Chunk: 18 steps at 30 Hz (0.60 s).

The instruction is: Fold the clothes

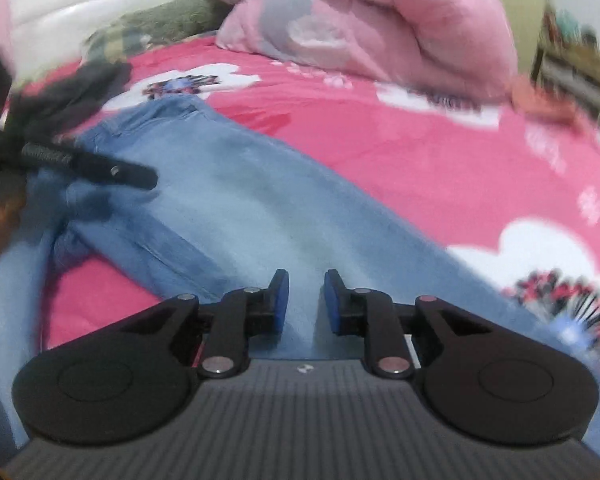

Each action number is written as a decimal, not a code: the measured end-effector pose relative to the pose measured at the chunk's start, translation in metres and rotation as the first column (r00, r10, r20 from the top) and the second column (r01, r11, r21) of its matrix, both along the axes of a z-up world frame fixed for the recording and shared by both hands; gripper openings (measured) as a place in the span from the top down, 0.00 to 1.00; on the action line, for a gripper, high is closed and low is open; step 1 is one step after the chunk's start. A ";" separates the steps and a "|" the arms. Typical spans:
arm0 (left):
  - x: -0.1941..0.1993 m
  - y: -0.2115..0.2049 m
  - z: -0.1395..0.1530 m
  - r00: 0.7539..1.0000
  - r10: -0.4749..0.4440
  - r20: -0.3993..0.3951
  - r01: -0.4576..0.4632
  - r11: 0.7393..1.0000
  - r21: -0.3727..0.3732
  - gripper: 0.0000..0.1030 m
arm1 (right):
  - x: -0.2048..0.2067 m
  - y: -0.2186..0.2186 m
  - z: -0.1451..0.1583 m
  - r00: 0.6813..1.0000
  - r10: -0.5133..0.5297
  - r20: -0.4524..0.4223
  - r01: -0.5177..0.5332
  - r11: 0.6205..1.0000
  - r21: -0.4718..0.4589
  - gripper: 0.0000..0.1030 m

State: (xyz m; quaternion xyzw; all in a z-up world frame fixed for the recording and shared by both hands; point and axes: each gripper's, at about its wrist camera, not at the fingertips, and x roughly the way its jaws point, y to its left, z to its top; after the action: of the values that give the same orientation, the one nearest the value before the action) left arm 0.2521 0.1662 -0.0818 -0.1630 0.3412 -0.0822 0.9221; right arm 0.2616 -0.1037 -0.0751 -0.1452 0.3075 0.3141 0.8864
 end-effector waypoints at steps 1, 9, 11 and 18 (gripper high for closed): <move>0.000 0.000 0.000 1.000 0.000 0.000 0.000 1.000 0.003 0.54 | -0.012 0.001 0.006 0.998 0.044 0.055 -0.044 0.999 -0.012 0.83; 0.002 -0.002 0.000 1.000 0.002 0.003 -0.002 1.000 0.020 0.54 | -0.094 0.038 0.015 0.829 0.499 0.253 -0.420 0.854 -0.307 0.80; 0.002 -0.002 0.000 1.000 0.002 0.003 -0.002 1.000 0.019 0.54 | -0.095 0.052 0.007 0.797 0.554 0.240 -0.457 0.813 -0.360 0.80; 0.003 -0.001 -0.001 1.000 0.000 0.001 0.000 1.000 0.012 0.54 | -0.069 0.084 -0.020 0.774 0.600 0.204 -0.465 0.756 -0.461 0.81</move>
State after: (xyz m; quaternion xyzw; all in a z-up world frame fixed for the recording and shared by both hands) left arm 0.2554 0.1652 -0.0827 -0.1575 0.3410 -0.0801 0.9233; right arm 0.1929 -0.0198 -0.0954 -0.4505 0.1502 0.4600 0.7503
